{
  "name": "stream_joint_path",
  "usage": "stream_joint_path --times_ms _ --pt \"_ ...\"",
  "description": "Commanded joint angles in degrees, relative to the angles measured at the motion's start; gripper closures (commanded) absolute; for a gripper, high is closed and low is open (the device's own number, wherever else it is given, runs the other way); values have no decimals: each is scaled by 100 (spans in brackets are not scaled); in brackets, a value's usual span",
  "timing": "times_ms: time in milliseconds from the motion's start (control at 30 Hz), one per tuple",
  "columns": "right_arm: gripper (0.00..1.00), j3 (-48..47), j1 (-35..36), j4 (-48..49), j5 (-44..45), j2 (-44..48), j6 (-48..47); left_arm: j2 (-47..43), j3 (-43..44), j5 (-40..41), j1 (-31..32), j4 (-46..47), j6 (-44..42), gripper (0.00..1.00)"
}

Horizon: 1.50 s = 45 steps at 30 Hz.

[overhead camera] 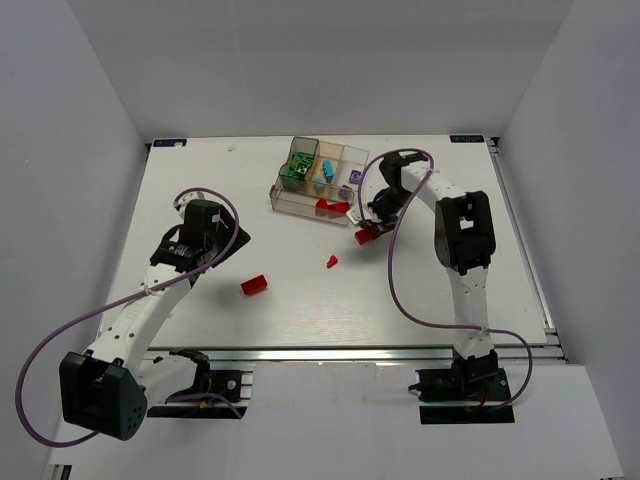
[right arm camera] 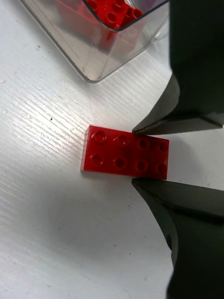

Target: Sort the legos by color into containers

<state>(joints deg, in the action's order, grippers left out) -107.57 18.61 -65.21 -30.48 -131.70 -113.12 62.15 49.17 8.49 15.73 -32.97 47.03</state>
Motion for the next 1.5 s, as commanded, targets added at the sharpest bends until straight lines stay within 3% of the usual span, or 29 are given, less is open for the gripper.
stream_joint_path --times_ms 0,33,67,100,167,367,500,533,667,767,967,1167,1400,1467 --pt "56 -132 28 -185 174 -22 -1090 -194 -74 91 9 -34 9 28" --pt "62 -194 20 -307 148 -40 -994 -212 -100 100 9 -69 26 28" --pt "80 -255 11 -386 43 -14 -740 -247 -135 126 9 -78 35 28" --pt "90 -343 -15 -474 -36 30 -642 -273 -179 126 9 -87 35 28" --pt "100 -187 -24 -624 -238 302 -344 -344 -302 162 9 -95 70 28" --pt "100 289 11 -484 -1196 1497 1070 -265 -294 354 9 -139 26 28" --pt "100 61 63 -125 -1934 2015 2965 24 -4 688 9 -288 -201 25" --pt "100 113 81 146 -2031 2060 3406 112 153 819 9 -298 -281 24" --pt "100 456 335 2725 -1567 2175 5745 892 627 1022 -122 -403 -615 21" --pt "100 185 494 3329 -1058 1798 6775 1298 1032 1111 -262 -596 -782 16" --pt "89 -615 661 3524 -539 805 7190 1818 1350 1111 -571 -439 -1081 8" --pt "66 -678 705 3788 -143 453 7339 2266 1613 909 -1010 -333 -1345 6" --pt "36 -669 662 3936 -142 680 7524 2819 1965 522 -1431 -157 -1582 6" --pt "34 -520 644 4077 -160 977 7708 3021 2131 435 -1519 -148 -1591 5"
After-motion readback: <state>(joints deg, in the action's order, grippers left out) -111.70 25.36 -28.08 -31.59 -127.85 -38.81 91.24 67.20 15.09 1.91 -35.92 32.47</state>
